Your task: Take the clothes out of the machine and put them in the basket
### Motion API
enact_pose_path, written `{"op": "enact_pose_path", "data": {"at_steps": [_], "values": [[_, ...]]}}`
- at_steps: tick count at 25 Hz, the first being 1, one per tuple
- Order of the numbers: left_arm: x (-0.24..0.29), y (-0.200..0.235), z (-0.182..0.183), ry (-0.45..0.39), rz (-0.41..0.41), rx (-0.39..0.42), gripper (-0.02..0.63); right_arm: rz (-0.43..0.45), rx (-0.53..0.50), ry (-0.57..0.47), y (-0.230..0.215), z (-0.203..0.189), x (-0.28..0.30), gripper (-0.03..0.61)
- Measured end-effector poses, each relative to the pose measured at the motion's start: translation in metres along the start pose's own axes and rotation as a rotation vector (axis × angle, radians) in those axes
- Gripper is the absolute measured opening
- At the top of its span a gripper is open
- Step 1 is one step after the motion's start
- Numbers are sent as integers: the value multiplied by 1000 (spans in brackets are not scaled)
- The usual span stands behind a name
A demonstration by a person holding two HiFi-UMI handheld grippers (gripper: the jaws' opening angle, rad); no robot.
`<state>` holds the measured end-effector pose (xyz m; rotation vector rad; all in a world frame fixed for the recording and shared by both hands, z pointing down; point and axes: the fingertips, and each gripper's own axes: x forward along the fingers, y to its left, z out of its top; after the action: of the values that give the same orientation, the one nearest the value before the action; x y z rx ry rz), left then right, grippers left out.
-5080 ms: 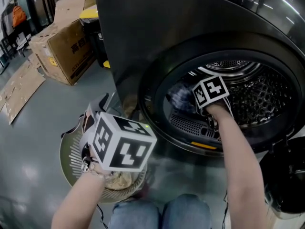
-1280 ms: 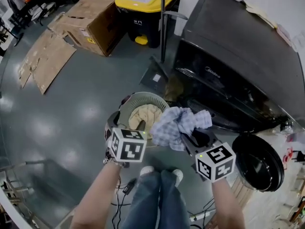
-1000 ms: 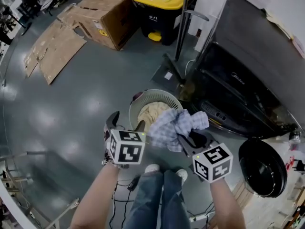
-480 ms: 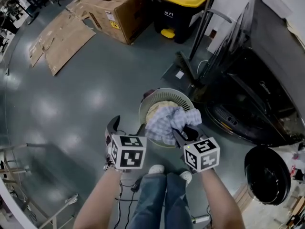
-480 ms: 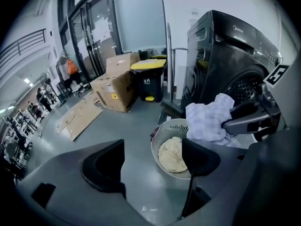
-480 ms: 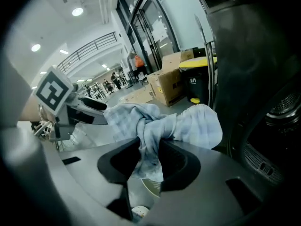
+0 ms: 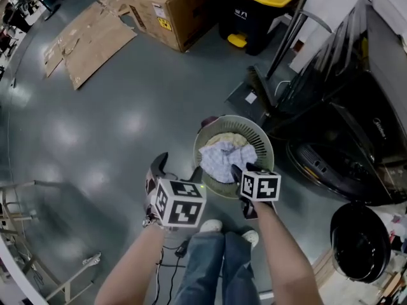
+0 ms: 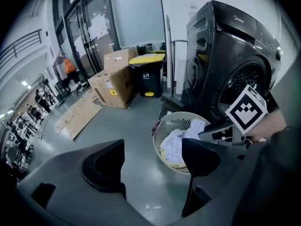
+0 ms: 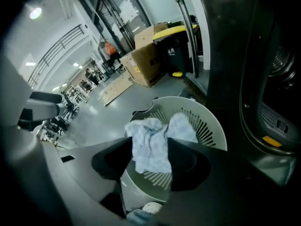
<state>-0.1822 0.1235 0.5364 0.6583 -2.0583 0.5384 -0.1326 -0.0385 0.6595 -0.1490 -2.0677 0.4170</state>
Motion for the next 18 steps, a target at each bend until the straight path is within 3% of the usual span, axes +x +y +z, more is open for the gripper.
{"op": "enact_pose_path", "data": {"at_steps": [2, 12, 18], "values": [[1, 2, -5, 8, 2, 3, 375, 6, 7, -11, 0, 1, 6, 379], [1, -4, -28, 61, 6, -53, 375, 39, -88, 45, 13, -14, -18, 401], [-21, -11, -13, 34, 60, -64, 374, 69, -84, 35, 29, 3, -68, 400]]}}
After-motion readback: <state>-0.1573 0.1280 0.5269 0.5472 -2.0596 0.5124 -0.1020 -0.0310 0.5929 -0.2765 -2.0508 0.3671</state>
